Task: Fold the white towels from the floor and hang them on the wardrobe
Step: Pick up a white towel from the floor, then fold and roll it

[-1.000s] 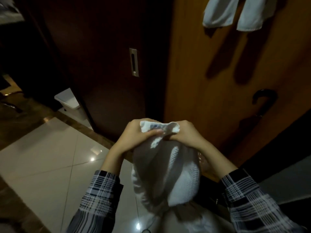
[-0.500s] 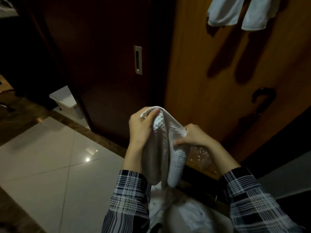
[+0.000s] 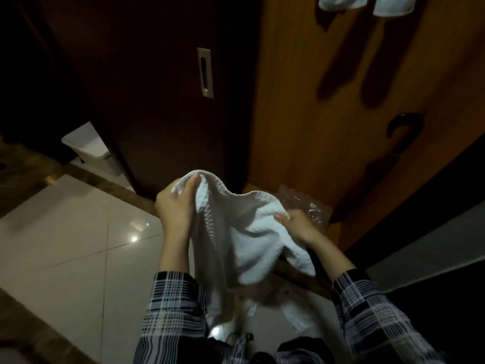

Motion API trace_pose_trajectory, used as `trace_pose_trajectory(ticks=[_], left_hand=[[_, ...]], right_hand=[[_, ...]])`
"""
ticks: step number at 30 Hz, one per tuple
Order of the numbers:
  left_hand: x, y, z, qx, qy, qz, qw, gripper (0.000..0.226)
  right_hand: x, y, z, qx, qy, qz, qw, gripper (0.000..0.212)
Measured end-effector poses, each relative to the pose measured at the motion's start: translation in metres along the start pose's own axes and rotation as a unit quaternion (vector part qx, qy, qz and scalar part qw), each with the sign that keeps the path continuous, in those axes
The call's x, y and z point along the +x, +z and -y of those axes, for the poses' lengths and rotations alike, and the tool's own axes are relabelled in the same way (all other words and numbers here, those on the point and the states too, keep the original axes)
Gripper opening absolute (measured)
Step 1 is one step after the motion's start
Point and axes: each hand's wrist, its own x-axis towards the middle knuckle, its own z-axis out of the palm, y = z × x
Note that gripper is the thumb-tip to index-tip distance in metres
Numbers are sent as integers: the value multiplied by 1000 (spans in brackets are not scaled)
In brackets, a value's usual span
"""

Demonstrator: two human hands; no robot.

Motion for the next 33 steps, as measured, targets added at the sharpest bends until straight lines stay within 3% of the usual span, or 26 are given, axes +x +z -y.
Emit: trace_pose_trajectory(ticks=[2,4,8,11,14,17,20,24,27,29,31,33], left_hand=[[-4,-3,0,17,3,-1,1000,6],[-11,-2,-4,23,9,28,999,10],[-29,11,-16,-20,23,140,990,18],[-34,17,-25,-39,35,192,980,15],[-27,12,-30,-47,53,283,957,30],[-28,10,-31,-4,89,351,932,50],[-25,11,-29,51,146,337,929,57],[-20,10,-26,7,145,287,947,41],[-24,16,-19,-34,117,224,967,31],[-24,18,-14,-36,106,188,976,28],[-21,18,-13,-32,120,164,979,30],[-19,16,-13,-28,139,159,977,34]], right_hand=[[-5,1,23,133,35,-33,990,35],[-12,7,51,272,85,-57,957,31],[-38,13,113,499,118,-103,852,46],[-59,4,142,629,107,-109,763,37],[-72,-4,155,695,96,-91,706,32],[-78,-7,158,706,95,-77,698,25],[-82,-16,153,749,78,-89,652,26],[-83,-29,140,781,68,-116,610,27],[-86,-33,134,768,67,-123,625,30],[-87,-35,127,728,72,-132,668,26],[-85,-42,115,606,88,-144,777,20],[-85,-51,98,369,118,-149,910,22]])
